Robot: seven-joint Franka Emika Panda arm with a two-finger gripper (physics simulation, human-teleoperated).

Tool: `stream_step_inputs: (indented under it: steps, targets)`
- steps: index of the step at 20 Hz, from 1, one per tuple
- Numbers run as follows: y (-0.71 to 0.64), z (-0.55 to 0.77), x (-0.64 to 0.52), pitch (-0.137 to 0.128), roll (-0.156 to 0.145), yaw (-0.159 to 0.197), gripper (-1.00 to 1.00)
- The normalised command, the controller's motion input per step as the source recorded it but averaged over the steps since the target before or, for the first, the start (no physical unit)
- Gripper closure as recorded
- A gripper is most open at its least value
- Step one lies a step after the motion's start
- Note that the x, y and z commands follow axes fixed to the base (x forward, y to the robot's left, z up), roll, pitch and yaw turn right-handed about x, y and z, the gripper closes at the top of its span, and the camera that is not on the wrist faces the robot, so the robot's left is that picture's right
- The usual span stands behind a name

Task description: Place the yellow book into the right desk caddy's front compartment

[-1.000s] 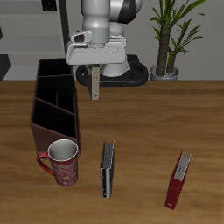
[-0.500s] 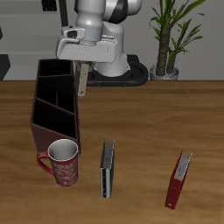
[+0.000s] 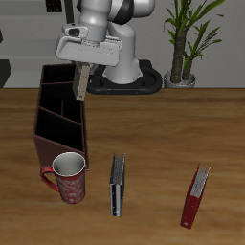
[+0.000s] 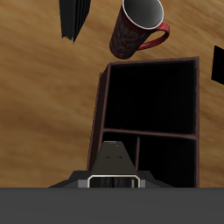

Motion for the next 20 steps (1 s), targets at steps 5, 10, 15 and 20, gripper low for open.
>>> stream_step_inputs:
  steps: [5, 10, 15, 20]
  targets:
    - [-0.24, 0.07, -0.03, -0.004, -0.038, -0.065, 1.0]
    - [0.01, 0.0, 0.04, -0.006, -0.004, -0.057, 1.0]
    - [0.07, -0.03, 0.07, -0.004, 0.021, -0.032, 1.0]
    - [-0.03, -0.05, 0.08, 0.005, -0.011, -0.027, 1.0]
